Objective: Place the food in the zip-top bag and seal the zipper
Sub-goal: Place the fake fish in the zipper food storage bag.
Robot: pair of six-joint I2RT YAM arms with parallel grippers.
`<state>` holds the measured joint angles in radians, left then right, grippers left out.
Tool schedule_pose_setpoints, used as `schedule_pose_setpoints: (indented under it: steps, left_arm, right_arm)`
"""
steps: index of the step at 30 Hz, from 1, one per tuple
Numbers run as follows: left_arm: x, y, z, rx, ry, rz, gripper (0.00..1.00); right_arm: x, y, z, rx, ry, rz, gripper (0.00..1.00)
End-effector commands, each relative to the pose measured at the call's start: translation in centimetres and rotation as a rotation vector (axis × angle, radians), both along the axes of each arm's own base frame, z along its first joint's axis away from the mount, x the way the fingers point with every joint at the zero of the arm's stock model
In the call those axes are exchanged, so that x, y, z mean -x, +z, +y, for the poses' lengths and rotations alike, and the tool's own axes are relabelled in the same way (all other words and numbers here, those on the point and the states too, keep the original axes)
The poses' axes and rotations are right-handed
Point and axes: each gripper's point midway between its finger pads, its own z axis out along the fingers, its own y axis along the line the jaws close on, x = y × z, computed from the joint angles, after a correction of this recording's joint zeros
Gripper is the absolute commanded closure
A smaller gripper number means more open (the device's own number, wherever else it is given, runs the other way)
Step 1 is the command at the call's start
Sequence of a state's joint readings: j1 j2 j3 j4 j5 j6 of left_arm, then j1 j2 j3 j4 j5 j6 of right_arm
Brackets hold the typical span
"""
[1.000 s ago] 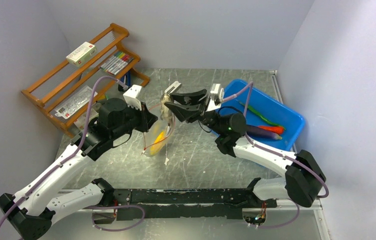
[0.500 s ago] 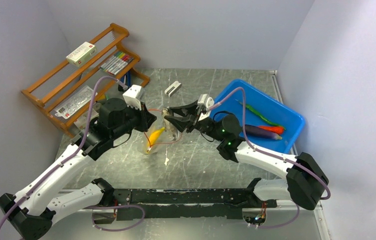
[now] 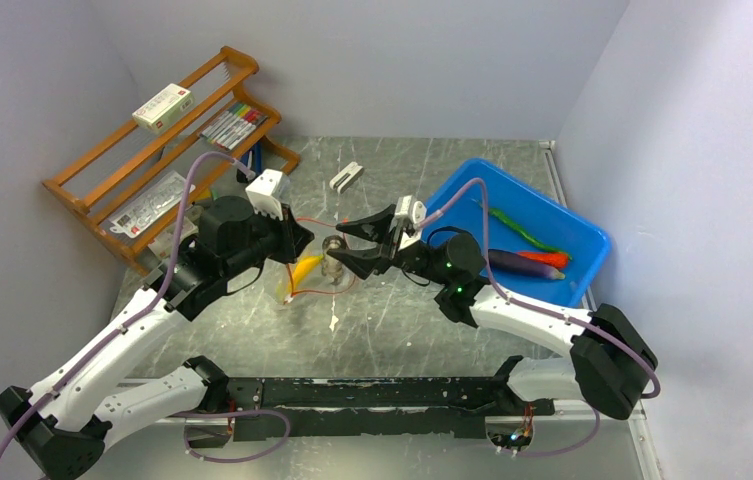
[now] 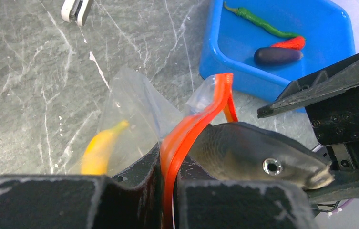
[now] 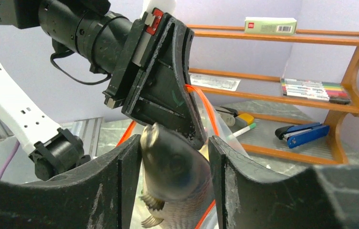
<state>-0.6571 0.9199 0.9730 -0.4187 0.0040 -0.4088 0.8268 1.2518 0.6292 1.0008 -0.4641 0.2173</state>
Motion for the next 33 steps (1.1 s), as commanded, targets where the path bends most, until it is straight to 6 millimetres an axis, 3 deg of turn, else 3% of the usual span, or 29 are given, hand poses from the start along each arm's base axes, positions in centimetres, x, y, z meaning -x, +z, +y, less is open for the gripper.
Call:
schedule_pose_setpoints:
  steps: [1, 7, 8, 11, 14, 17, 20, 23, 27, 33]
  left_arm:
    - [-0.2, 0.2, 0.1, 0.017, 0.014, -0.001, 0.93]
    - [-0.1, -0.2, 0.1, 0.027, 0.017, 0.002, 0.93]
    - [-0.1, -0.3, 0.1, 0.024, 0.015, 0.005, 0.93]
    - [-0.2, -0.2, 0.0, 0.018, 0.011, 0.01, 0.93]
    - [-0.3, -0.2, 0.0, 0.02, 0.018, 0.015, 0.93]
    - [-0.2, -0.1, -0.1, 0.036, 0.021, 0.025, 0.93]
    - [-0.1, -0.3, -0.1, 0.046, 0.029, 0.046, 0.93]
    - [0.1, -0.7, 0.0, 0.058, 0.044, 0.063, 0.93]
    - [-0.7, -1.6, 1.7, 0.015, 0.145, 0.066, 0.93]
    - [-1.2, -1.3, 3.2, -0.061, 0.179, 0.002, 0.93]
  right_arm:
    - [0.8, 1.4, 0.0, -0.004, 0.033, -0.014, 0.46]
    - [-0.3, 1.8, -0.1, -0.004, -0.021, 0.023, 0.48]
    - [-0.5, 1.8, -0.2, 0.0, -0.035, 0.024, 0.51]
    - [-0.9, 2.5, -0.4, -0.007, -0.063, 0.029, 0.75]
    - [-0.6, 2.5, -0.6, -0.018, -0.05, 0.042, 0.83]
    - [-0.8, 2.6, -0.7, -0.031, -0.062, 0.094, 0.76]
    - [-3.1, 2.7, -0.8, 0.018, -0.166, 0.242, 0.63]
    - [-4.9, 2.4, -0.9, 0.101, -0.256, 0.379, 0.59]
    - [-7.4, 1.4, -3.3, 0.165, -0.467, 0.522, 0.54]
    - [-10.4, -0.1, -7.5, 0.36, -0.694, 0.387, 0.51]
